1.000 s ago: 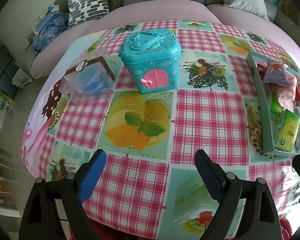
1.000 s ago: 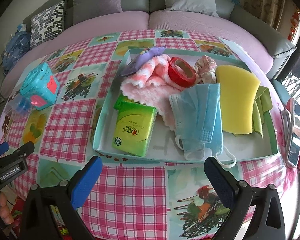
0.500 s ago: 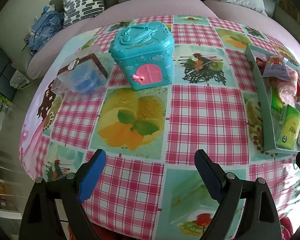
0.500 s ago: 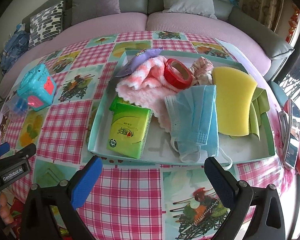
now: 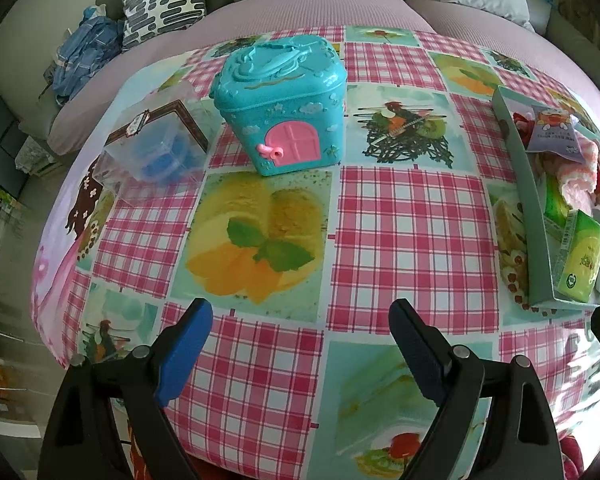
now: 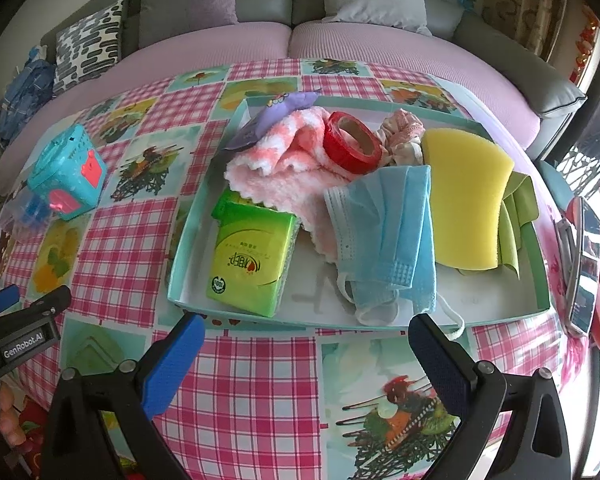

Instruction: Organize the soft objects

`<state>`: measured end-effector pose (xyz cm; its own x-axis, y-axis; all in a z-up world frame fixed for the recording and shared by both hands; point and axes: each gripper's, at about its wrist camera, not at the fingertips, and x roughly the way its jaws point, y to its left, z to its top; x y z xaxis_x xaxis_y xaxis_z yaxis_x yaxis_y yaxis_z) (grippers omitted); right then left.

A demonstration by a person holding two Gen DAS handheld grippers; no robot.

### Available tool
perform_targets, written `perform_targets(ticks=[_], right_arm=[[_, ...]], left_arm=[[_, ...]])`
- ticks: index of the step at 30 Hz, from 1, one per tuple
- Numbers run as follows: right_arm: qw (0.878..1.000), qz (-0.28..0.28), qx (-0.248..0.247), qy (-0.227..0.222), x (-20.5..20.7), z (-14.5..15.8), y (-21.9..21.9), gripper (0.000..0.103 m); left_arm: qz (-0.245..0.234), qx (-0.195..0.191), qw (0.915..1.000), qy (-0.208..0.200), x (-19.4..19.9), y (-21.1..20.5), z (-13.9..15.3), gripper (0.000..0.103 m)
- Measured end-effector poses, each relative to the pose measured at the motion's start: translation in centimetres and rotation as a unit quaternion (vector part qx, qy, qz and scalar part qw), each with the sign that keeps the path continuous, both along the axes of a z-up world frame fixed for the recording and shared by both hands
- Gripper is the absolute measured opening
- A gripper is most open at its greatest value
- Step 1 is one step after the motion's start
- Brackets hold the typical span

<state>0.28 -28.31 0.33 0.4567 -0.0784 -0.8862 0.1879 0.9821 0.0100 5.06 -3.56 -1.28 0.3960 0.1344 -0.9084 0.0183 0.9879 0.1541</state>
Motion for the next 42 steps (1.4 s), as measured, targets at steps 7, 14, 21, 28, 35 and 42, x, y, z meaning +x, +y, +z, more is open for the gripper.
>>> perform_targets(ticks=[7, 14, 21, 28, 35, 42], right_arm=[[1.0, 0.002, -0.003, 0.004, 0.07, -0.16, 0.14, 0.103], [1.0, 0.0, -0.003, 0.006, 0.03, -0.19, 0.16, 0.103], [1.0, 0.0, -0.005, 0.009, 0.07, -0.28, 0.22, 0.103], [1.0, -0.001, -0.007, 0.01, 0.07, -0.33, 0.27, 0.103], [1.0, -0.001, -0.006, 0.011, 0.07, -0.41, 0.17, 0.103], [1.0, 0.0, -0.007, 0.01, 0.04, -0.41, 0.14, 0.103]], left_arm=[[0.0, -0.002, 1.0, 0.002, 0.14, 0.1, -0.09, 0.09], [0.0, -0.001, 1.0, 0.001, 0.17, 0.09, -0.14, 0.09], [0.0, -0.001, 1.0, 0.002, 0.17, 0.11, -0.11, 0.09], [0.0, 0.0, 1.0, 0.002, 0.16, 0.08, -0.13, 0.09], [-0.001, 0.001, 1.0, 0.001, 0.19, 0.06, -0.19, 0.09], [-0.001, 0.0, 1.0, 0.001, 0.2, 0.03, -0.15, 0.09]])
